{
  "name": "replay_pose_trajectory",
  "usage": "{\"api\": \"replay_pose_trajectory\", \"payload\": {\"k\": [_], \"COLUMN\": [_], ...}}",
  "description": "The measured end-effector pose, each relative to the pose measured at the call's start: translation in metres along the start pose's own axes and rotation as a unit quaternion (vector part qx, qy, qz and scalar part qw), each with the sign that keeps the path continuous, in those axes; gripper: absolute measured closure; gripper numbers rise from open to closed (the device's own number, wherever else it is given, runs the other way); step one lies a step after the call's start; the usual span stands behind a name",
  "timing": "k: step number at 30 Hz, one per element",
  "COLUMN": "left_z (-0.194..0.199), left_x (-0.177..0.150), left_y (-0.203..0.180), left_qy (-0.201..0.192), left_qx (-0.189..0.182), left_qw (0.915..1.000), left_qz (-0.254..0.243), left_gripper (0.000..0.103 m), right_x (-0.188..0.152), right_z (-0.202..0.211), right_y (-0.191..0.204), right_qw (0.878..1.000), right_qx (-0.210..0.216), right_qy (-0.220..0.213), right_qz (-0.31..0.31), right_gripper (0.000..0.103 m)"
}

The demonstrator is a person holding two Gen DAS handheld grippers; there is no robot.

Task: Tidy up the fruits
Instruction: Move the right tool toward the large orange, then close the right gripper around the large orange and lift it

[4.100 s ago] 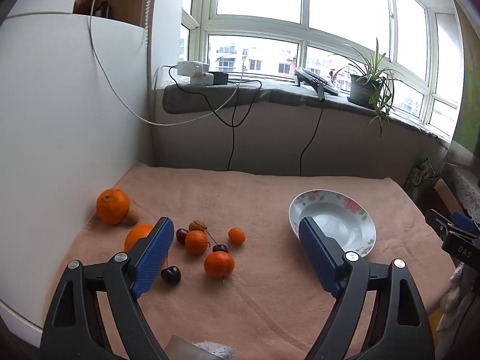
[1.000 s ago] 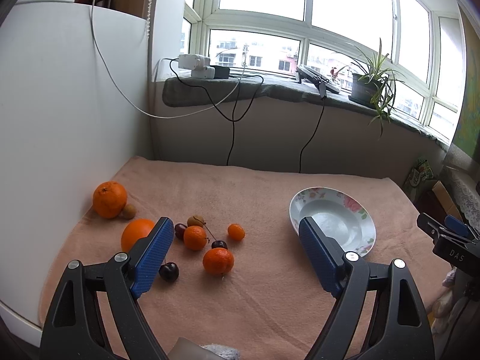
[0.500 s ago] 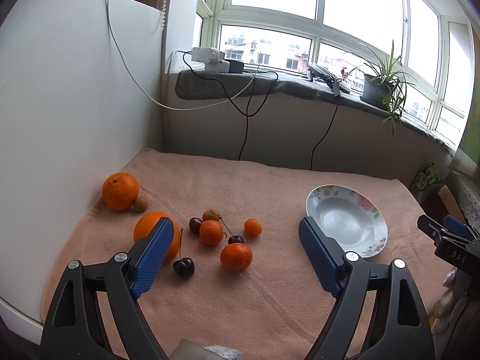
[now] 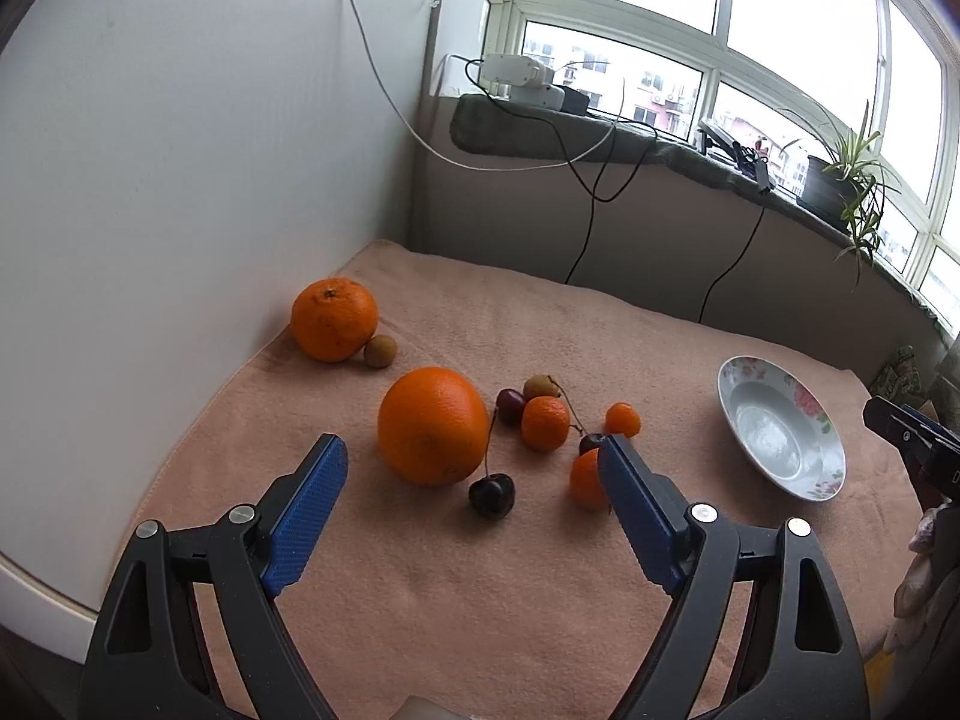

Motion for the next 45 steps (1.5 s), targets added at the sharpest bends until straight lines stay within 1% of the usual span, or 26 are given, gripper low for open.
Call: {"api": "replay_pose_trajectory", "payload": {"k": [9, 15, 21, 25, 28, 31, 35, 36, 38, 42, 44, 45], "left_z": [-0.020, -0.032, -0.044, -0.051, -0.057, -0.062, -0.066, -0.067, -0.068, -0.069, -0.071, -0.072], "left_x": [-0.008, -0.013, -0.012, -0.011, -0.011, -0.010, -0.008, -0.008, -0.007, -0.006, -0.005, -0.004], "left_y": [0.028, 0.039, 0.046, 0.049, 0.051, 0.049, 0.047, 0.047, 0.046, 0.045, 0.044, 0.044], "left_qy": [0.028, 0.050, 0.066, 0.070, 0.076, 0.080, 0.084, 0.085, 0.089, 0.089, 0.089, 0.090], "left_qx": [0.005, -0.002, -0.013, -0.026, -0.039, -0.043, -0.059, -0.063, -0.075, -0.092, -0.097, -0.100], "left_qw": [0.9991, 0.9976, 0.9960, 0.9950, 0.9935, 0.9933, 0.9915, 0.9911, 0.9895, 0.9874, 0.9868, 0.9863], "left_qz": [0.032, 0.048, 0.059, 0.066, 0.075, 0.072, 0.080, 0.081, 0.086, 0.093, 0.094, 0.095], "left_gripper": [0.017, 0.017, 0.017, 0.017, 0.018, 0.018, 0.019, 0.019, 0.019, 0.021, 0.023, 0.024], "right_x": [0.017, 0.025, 0.031, 0.038, 0.042, 0.044, 0.043, 0.042, 0.039, 0.035, 0.032, 0.031], "right_z": [-0.040, -0.072, -0.110, -0.135, -0.154, -0.169, -0.185, -0.189, -0.198, -0.213, -0.217, -0.218], "right_y": [0.039, 0.067, 0.096, 0.113, 0.125, 0.136, 0.150, 0.152, 0.155, 0.157, 0.159, 0.160], "right_qw": [0.996, 0.988, 0.973, 0.962, 0.954, 0.943, 0.932, 0.929, 0.923, 0.915, 0.911, 0.910], "right_qx": [0.076, 0.132, 0.196, 0.231, 0.250, 0.274, 0.290, 0.296, 0.304, 0.312, 0.317, 0.320], "right_qy": [0.039, 0.074, 0.116, 0.141, 0.162, 0.184, 0.211, 0.217, 0.232, 0.253, 0.261, 0.264], "right_qz": [0.025, 0.039, 0.037, 0.033, 0.037, 0.035, 0.042, 0.041, 0.036, 0.024, 0.023, 0.022], "right_gripper": [0.000, 0.000, 0.000, 0.000, 0.000, 0.000, 0.000, 0.002, 0.009, 0.013, 0.021, 0.022]}}
Point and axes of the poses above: each gripper's, at about its wrist camera, not at the fingertips, and z roughly against the way its jaws point, y to its left, x to its top, the point moved 1 cm from there along -z, roughly the way its jaws point, and after that the axes turned 14 degrees about x, right-handed, at the moved point
